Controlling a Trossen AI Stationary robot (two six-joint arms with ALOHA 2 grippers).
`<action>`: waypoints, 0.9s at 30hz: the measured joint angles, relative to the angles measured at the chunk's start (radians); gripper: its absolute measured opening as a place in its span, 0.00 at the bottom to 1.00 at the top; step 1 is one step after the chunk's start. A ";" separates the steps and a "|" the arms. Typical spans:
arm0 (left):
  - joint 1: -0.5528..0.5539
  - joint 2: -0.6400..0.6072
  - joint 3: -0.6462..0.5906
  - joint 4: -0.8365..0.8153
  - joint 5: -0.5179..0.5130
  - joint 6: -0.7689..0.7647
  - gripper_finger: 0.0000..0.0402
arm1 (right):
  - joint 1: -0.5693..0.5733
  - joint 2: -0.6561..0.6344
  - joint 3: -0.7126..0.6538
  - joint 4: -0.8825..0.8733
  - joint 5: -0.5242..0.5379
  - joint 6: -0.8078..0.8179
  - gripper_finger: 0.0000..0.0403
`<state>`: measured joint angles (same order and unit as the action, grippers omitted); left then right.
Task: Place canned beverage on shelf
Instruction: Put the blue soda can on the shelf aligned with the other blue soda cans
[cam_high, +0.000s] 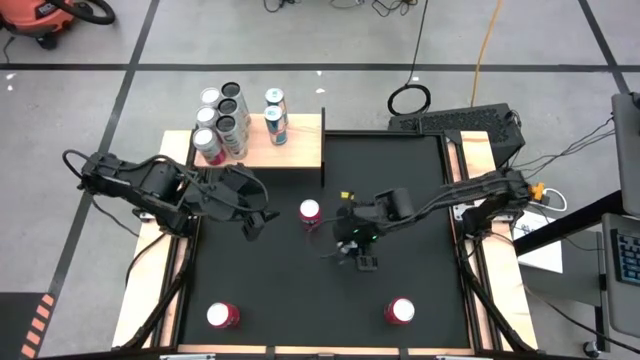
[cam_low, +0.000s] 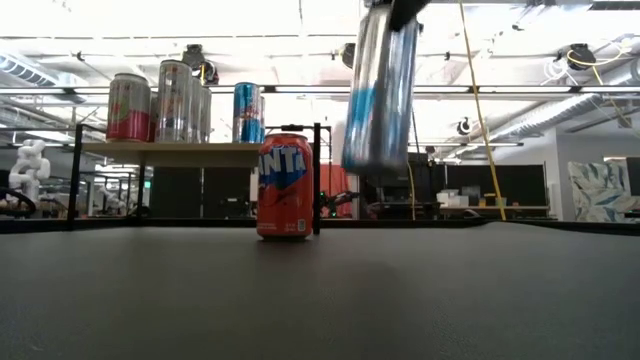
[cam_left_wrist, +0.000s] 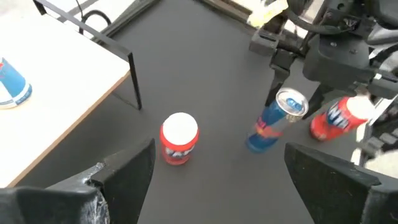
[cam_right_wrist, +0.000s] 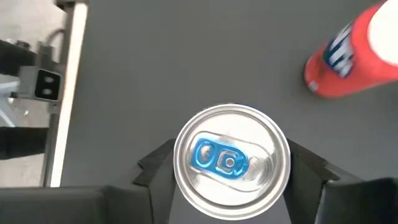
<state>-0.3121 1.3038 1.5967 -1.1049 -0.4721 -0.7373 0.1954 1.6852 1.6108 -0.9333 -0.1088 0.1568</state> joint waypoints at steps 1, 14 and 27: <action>-0.006 -0.005 0.000 0.010 -0.005 -0.008 0.90 | -0.004 -0.023 0.000 -0.001 0.000 -0.019 0.49; -0.031 -0.024 0.000 0.107 0.077 0.048 0.90 | -0.052 -0.231 0.000 0.008 -0.040 -0.491 0.50; -0.013 0.088 0.001 0.411 0.068 0.377 0.91 | -0.073 -0.249 0.001 0.241 -0.016 -0.694 0.50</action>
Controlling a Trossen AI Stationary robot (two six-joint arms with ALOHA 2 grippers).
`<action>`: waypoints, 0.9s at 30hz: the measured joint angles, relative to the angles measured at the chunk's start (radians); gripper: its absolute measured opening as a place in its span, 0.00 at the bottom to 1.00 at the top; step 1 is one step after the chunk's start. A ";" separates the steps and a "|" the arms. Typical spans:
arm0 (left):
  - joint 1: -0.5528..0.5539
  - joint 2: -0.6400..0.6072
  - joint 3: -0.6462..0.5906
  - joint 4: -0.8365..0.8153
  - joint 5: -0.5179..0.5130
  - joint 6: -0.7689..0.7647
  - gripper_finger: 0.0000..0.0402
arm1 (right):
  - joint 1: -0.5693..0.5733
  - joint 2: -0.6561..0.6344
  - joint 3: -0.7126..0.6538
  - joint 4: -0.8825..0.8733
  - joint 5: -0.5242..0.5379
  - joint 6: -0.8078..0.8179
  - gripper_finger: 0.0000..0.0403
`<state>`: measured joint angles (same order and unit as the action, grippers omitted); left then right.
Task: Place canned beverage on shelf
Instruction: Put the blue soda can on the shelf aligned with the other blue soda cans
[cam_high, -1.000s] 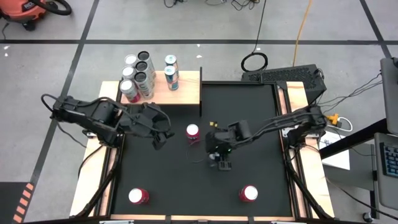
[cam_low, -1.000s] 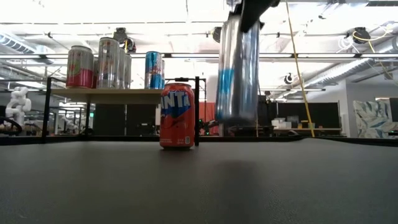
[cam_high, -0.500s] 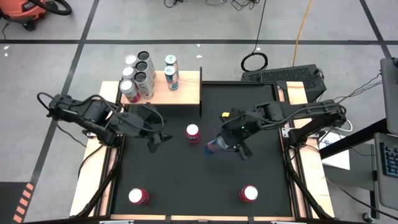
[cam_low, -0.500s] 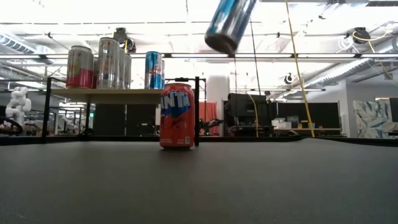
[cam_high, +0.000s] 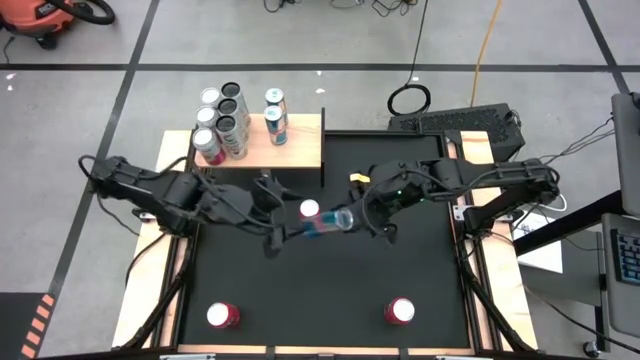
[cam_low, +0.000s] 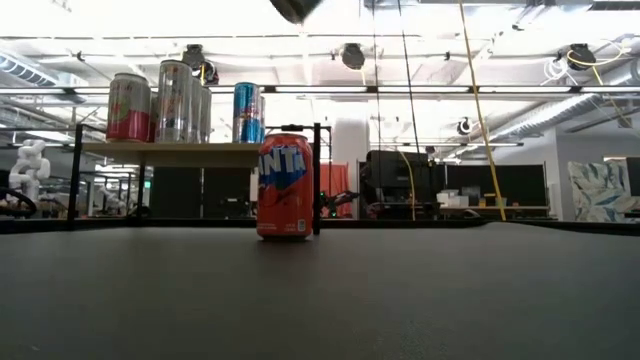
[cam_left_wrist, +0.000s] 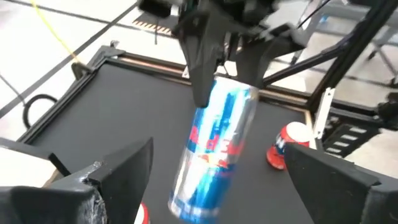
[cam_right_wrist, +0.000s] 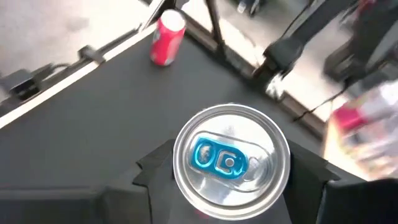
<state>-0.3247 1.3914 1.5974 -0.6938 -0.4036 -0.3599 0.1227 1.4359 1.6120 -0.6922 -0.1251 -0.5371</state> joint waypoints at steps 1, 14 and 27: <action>0.003 0.010 0.000 -0.002 -0.003 0.001 0.92 | 0.000 0.003 0.001 0.018 0.000 -0.011 0.50; 0.028 0.080 0.000 -0.076 0.016 0.025 0.99 | -0.005 0.022 0.000 0.053 0.078 0.032 0.50; 0.054 0.094 0.001 -0.095 -0.001 -0.001 0.99 | -0.043 0.022 0.000 0.156 0.071 0.049 0.50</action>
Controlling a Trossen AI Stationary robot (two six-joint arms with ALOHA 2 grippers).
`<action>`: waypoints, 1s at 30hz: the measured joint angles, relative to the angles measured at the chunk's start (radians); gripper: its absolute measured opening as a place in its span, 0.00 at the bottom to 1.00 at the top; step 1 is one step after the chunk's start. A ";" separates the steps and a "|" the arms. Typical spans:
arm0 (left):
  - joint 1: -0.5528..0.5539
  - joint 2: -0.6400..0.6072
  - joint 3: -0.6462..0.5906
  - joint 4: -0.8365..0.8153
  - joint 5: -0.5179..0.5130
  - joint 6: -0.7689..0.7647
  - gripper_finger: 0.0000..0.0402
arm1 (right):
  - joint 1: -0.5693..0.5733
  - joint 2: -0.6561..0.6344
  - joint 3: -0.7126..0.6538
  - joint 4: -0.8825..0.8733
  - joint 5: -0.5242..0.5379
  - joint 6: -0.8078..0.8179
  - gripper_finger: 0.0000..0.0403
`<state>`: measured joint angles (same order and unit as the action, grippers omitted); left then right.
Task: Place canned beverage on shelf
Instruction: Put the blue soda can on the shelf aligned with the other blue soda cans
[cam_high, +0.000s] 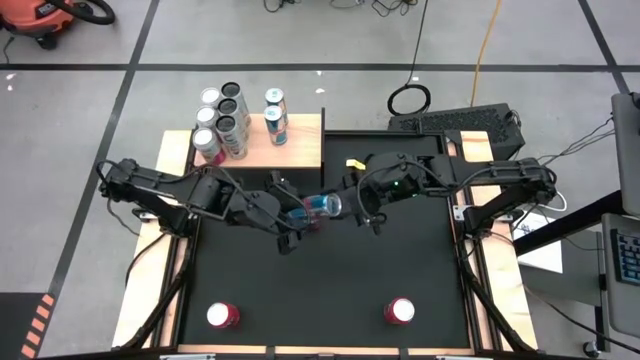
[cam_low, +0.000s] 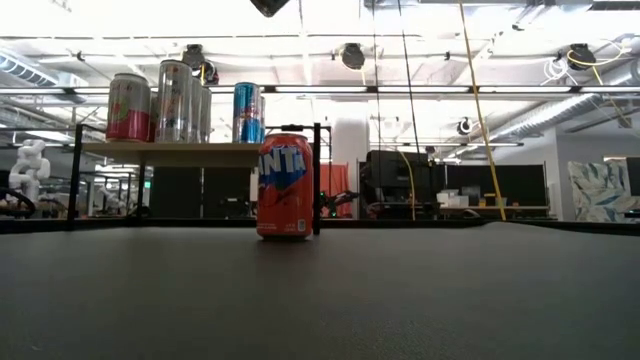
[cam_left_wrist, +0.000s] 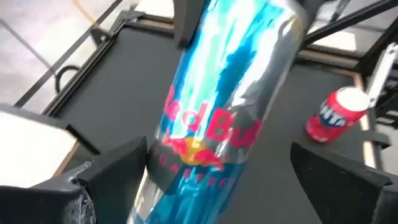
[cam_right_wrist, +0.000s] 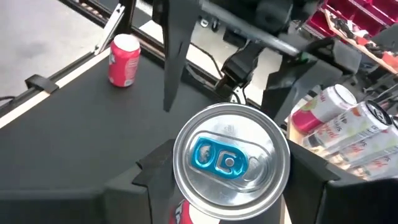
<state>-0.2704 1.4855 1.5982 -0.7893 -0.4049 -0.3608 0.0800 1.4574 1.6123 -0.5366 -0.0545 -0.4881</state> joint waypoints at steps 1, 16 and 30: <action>0.000 0.001 0.000 -0.017 -0.007 -0.003 0.99 | -0.003 0.000 0.000 0.006 0.000 0.002 0.50; 0.015 -0.004 0.000 -0.143 -0.066 -0.023 0.88 | -0.020 0.000 0.000 0.048 -0.003 0.114 0.50; 0.015 -0.004 0.000 -0.144 -0.092 0.013 0.59 | -0.028 0.000 0.000 0.046 -0.009 0.170 0.52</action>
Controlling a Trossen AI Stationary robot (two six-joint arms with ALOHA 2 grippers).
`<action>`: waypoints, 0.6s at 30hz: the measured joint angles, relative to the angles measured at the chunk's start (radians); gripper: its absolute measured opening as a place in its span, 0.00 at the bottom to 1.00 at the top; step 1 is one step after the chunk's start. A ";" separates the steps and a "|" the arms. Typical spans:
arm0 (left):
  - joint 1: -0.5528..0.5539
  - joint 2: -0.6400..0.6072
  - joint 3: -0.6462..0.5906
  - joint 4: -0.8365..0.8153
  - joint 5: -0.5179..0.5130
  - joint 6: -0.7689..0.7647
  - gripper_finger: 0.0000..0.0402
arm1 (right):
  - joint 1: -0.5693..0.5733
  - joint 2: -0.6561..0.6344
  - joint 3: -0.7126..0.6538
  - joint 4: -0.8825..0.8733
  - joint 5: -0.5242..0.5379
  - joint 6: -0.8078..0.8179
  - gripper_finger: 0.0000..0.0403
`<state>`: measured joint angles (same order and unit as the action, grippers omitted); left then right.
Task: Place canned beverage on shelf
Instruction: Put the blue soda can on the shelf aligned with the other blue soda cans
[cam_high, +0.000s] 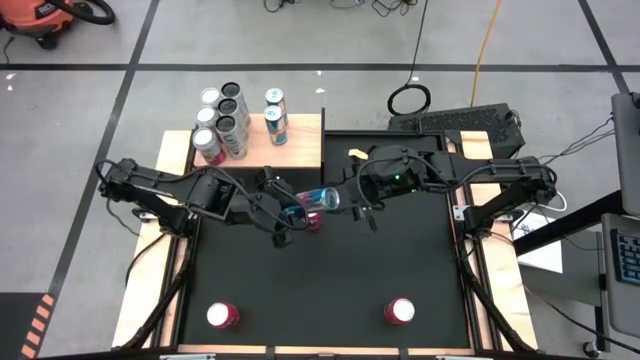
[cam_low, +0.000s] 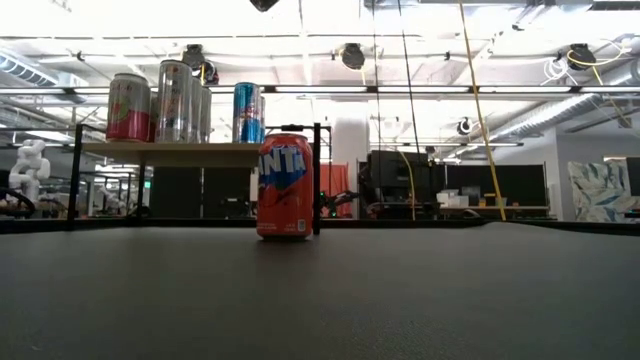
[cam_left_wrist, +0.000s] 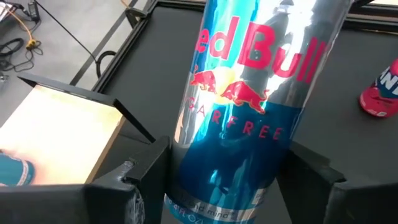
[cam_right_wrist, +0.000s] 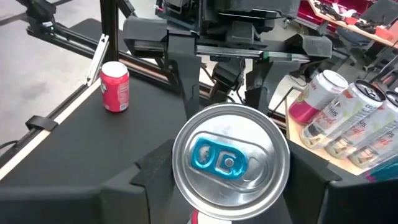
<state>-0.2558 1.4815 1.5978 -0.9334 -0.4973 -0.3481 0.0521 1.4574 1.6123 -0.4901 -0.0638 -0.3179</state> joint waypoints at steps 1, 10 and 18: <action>-0.001 0.000 0.000 0.001 0.000 -0.001 0.59 | 0.000 0.000 0.000 0.000 0.002 0.008 0.53; 0.000 0.000 0.000 0.015 -0.011 -0.018 0.60 | 0.000 0.000 0.000 0.007 0.015 0.128 0.66; -0.001 0.000 0.051 0.007 -0.025 -0.012 0.61 | -0.001 -0.013 0.000 0.012 0.018 0.363 0.74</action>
<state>-0.2569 1.4815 1.6485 -0.9264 -0.5223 -0.3597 0.0513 1.4442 1.6127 -0.4784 -0.0460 0.0455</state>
